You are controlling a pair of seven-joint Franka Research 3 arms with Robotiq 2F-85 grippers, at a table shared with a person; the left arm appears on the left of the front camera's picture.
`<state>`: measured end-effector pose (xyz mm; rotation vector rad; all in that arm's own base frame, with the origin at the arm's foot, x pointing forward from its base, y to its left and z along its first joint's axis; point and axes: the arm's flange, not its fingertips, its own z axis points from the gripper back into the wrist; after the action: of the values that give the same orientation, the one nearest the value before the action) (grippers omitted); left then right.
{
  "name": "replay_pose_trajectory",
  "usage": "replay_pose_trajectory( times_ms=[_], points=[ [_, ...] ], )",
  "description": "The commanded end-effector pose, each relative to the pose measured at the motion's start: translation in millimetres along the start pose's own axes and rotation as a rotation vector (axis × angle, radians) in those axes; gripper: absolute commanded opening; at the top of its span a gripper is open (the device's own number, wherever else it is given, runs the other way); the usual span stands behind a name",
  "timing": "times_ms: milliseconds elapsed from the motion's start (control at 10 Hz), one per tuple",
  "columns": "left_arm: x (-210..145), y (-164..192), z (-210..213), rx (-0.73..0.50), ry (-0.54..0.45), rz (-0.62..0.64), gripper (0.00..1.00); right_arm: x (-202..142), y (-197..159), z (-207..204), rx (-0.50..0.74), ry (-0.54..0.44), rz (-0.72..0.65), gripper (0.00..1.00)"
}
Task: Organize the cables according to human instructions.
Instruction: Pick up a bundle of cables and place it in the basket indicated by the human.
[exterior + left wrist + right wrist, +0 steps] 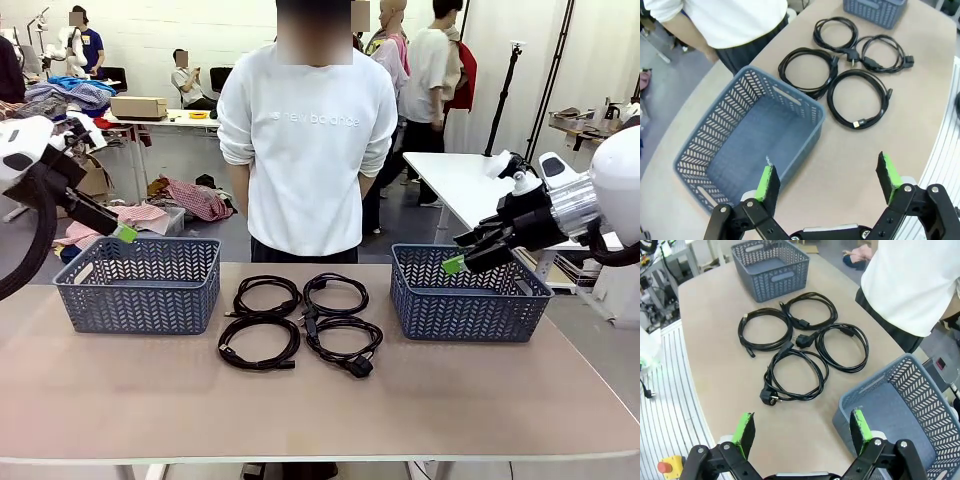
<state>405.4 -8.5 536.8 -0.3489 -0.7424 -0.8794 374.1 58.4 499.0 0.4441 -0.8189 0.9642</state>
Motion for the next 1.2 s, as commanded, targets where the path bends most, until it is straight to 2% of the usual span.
replay_pose_trajectory(
  times_ms=[0,1100],
  points=[
    [2.8,-3.3,1.6,-0.019,-0.023,-0.008,1.00,0.9,0.7,-1.8,0.005,0.003,0.012,1.00],
    [2.8,-3.3,1.6,-0.019,-0.023,-0.008,1.00,0.9,0.7,-1.8,0.005,0.003,0.012,1.00]
  ],
)
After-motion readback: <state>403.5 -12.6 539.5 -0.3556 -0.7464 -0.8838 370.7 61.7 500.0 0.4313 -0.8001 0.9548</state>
